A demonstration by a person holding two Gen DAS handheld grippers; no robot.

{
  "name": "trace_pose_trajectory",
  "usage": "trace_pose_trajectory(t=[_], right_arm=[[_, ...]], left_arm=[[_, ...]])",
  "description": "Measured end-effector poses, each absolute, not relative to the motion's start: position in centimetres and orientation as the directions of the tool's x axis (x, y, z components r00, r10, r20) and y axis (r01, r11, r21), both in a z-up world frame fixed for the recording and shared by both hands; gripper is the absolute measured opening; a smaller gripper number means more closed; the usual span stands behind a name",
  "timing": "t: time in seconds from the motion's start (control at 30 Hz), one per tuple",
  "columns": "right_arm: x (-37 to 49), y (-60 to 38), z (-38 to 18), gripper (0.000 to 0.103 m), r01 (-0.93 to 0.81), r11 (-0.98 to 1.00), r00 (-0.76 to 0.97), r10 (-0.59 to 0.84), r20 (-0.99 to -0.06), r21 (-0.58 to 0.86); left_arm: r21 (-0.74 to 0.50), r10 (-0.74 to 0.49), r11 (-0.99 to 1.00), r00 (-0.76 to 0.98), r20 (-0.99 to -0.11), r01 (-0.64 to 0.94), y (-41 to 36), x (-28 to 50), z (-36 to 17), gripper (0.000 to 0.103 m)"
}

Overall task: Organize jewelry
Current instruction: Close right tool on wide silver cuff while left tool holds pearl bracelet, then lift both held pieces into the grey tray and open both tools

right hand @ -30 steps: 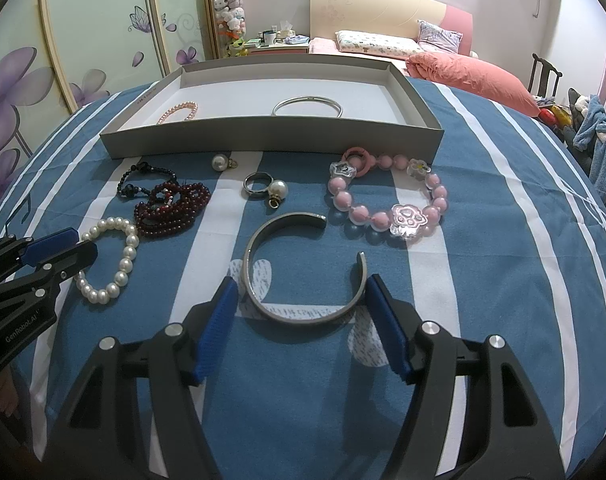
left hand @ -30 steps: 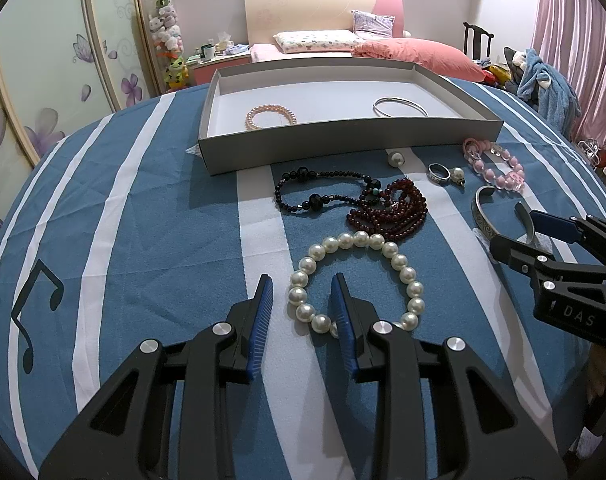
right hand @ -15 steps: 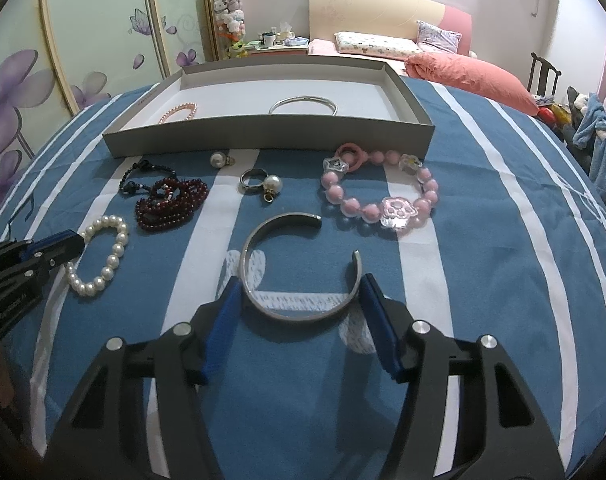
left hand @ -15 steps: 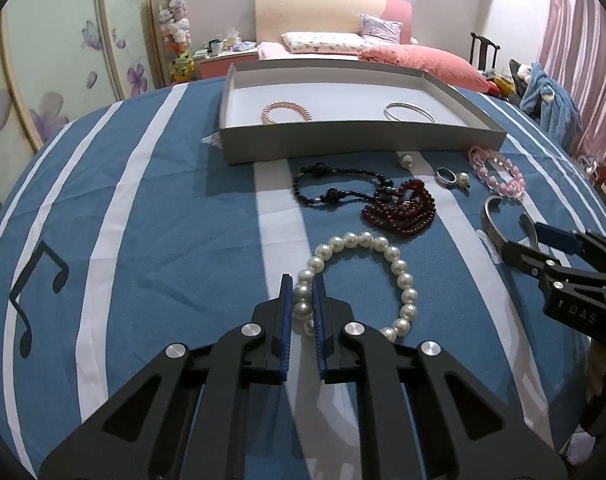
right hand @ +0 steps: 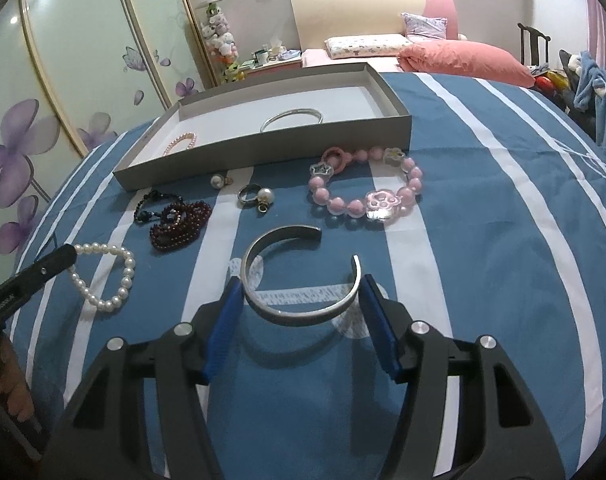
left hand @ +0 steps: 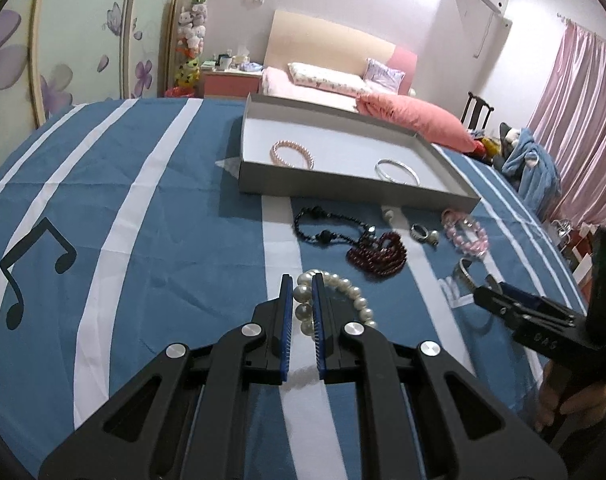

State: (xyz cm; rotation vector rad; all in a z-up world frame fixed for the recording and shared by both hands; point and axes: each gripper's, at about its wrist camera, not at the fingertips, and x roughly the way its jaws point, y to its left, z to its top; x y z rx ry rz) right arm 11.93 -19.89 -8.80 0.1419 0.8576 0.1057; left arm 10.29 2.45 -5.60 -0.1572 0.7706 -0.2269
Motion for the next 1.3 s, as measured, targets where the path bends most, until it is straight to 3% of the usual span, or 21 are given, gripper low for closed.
trace_pose_trajectory(t=[0.23, 0.3, 0.37, 0.47, 0.53, 0.57, 0.87, 1.1, 1.17, 1.23, 1.3], right_arm=[[12.5, -18.6, -9.3, 0.059, -0.038, 0.999, 0.625, 0.047, -0.779, 0.030], [12.6, -18.1, -9.4, 0.062, -0.037, 0.999, 0.620, 0.020, -0.784, -0.004], [13.0, -17.7, -9.3, 0.072, -0.036, 0.999, 0.607, 0.011, -0.795, -0.013], [13.8, -17.1, -9.3, 0.075, -0.037, 0.999, 0.597, -0.003, -0.802, -0.032], [14.4, -16.9, -9.3, 0.074, -0.036, 0.998, 0.599, -0.013, -0.801, -0.044], [14.6, -16.9, -9.3, 0.062, -0.038, 0.998, 0.600, -0.010, -0.800, -0.041], [14.1, -17.5, -9.2, 0.063, -0.139, 0.990, 0.617, 0.069, -0.784, -0.022], [14.2, -16.1, -8.8, 0.063, -0.365, 0.917, 0.627, 0.112, -0.771, -0.163], [14.3, -16.6, -8.7, 0.066, -0.319, 0.939, 0.614, 0.100, -0.783, -0.130], [14.0, -17.0, -8.8, 0.082, -0.269, 0.959, 0.607, 0.095, -0.789, -0.092], [13.5, -17.1, -8.8, 0.082, -0.234, 0.971, 0.606, 0.098, -0.789, -0.059]], left_arm=[[-0.224, -0.265, 0.963, 0.694, -0.669, 0.152, 2.3, 10.3, -5.7, 0.010], [-0.227, -0.266, 0.962, 0.692, -0.671, 0.151, 2.3, 10.2, -5.8, 0.010], [-0.227, -0.266, 0.962, 0.691, -0.673, 0.149, 2.4, 10.2, -5.8, 0.010], [-0.226, -0.264, 0.963, 0.689, -0.674, 0.148, 2.4, 10.2, -5.9, 0.010], [-0.228, -0.266, 0.962, 0.688, -0.675, 0.148, 2.5, 10.2, -5.9, 0.010], [-0.229, -0.266, 0.962, 0.687, -0.676, 0.147, 2.5, 10.2, -5.9, 0.010], [-0.230, -0.270, 0.961, 0.683, -0.678, 0.151, 2.4, 10.2, -6.1, 0.010], [-0.235, -0.267, 0.962, 0.680, -0.683, 0.142, 2.6, 10.3, -6.2, 0.010], [-0.235, -0.268, 0.961, 0.681, -0.681, 0.143, 2.6, 10.3, -6.2, 0.010], [-0.236, -0.270, 0.961, 0.680, -0.681, 0.145, 2.6, 10.3, -6.3, 0.010], [-0.234, -0.271, 0.961, 0.678, -0.683, 0.148, 2.6, 10.4, -6.3, 0.010]])
